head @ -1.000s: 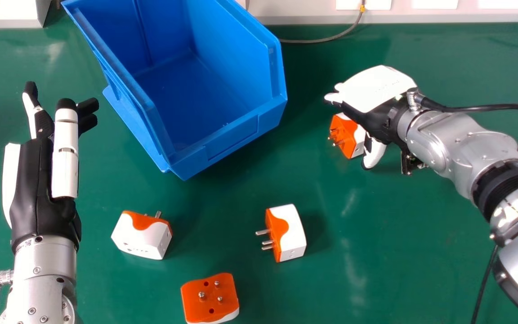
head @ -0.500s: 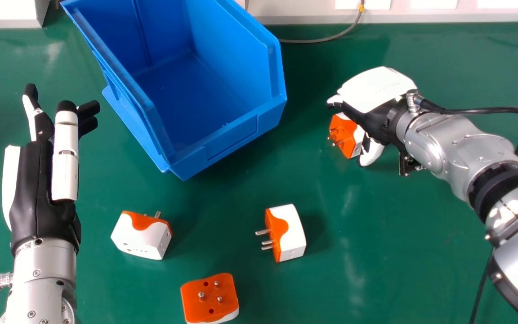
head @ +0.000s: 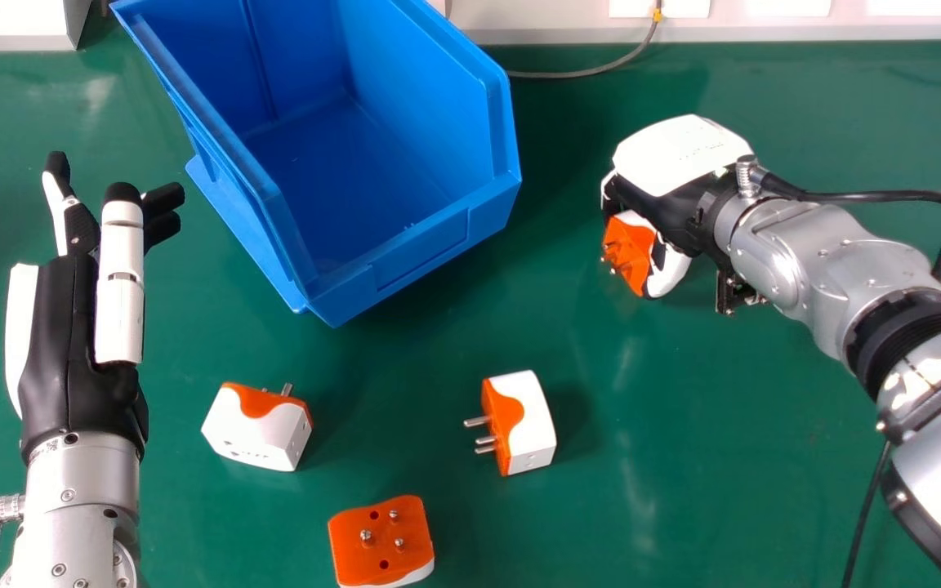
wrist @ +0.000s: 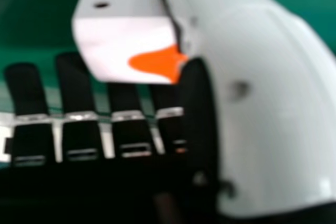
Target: Pick all objects and put in blue box
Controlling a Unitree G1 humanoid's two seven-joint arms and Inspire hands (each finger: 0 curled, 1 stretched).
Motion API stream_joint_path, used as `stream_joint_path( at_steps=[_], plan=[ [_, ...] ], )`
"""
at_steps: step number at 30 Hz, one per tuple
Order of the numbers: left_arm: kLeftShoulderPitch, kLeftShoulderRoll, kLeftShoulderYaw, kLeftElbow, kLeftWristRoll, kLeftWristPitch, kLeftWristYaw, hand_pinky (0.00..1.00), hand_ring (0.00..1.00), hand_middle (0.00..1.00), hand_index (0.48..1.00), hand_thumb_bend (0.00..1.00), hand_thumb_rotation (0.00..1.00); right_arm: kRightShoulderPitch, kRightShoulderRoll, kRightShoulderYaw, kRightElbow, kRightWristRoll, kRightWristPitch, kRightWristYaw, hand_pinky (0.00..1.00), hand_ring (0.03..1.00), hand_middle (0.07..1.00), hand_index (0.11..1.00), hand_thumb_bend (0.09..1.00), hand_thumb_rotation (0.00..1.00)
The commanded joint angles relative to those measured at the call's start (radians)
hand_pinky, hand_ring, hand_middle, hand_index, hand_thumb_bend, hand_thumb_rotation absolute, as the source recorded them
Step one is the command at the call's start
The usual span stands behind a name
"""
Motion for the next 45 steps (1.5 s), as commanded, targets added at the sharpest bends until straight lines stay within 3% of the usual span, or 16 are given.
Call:
stream_joint_path(
  at_steps=[1, 8, 16, 33, 34, 39, 45],
  plan=[
    [0.000, -0.002, -0.006, -0.041, 0.013, -0.007, 0.007, 0.96, 0.84, 0.82, 1.000, 0.24, 1.00, -0.047, -0.018, 0.012, 0.000, -0.014, -0.003, -0.035, 0.35, 0.489, 0.578, 0.580, 0.474, 0.05],
    [0.003, 0.000, -0.004, -0.043, 0.008, -0.005, 0.007, 0.95, 0.83, 0.82, 1.000, 0.24, 1.00, -0.032, -0.024, 0.029, 0.003, -0.029, -0.012, -0.122, 0.28, 0.419, 0.511, 0.548, 0.493, 0.02],
    [0.005, 0.003, -0.007, -0.048, 0.009, -0.004, 0.004, 0.95, 0.83, 0.82, 1.000, 0.25, 1.00, -0.016, -0.036, 0.023, 0.006, -0.026, -0.047, -0.203, 0.31, 0.406, 0.491, 0.532, 0.503, 0.01],
    [0.004, 0.009, -0.007, -0.042, 0.013, -0.011, 0.000, 0.94, 0.83, 0.81, 1.000, 0.24, 1.00, -0.025, -0.060, 0.002, -0.012, -0.009, -0.063, -0.180, 0.34, 0.425, 0.490, 0.492, 0.513, 0.00],
    [0.004, 0.009, -0.008, -0.042, 0.014, -0.011, 0.000, 0.94, 0.83, 0.81, 1.000, 0.24, 1.00, -0.026, -0.062, -0.001, -0.014, -0.009, -0.065, -0.177, 0.29, 0.428, 0.490, 0.425, 0.516, 0.00],
    [-0.002, 0.010, -0.008, -0.034, 0.015, -0.011, 0.002, 0.94, 0.83, 0.81, 1.000, 0.24, 1.00, -0.005, -0.126, -0.022, -0.096, 0.000, -0.124, -0.167, 0.27, 0.428, 0.489, 0.387, 0.518, 0.00],
    [-0.007, 0.009, -0.011, -0.035, 0.021, -0.002, 0.007, 0.94, 0.82, 0.81, 1.000, 0.24, 1.00, 0.081, -0.224, -0.083, -0.292, 0.053, -0.223, -0.127, 0.33, 0.445, 0.498, 0.408, 0.508, 0.00]
  ],
)
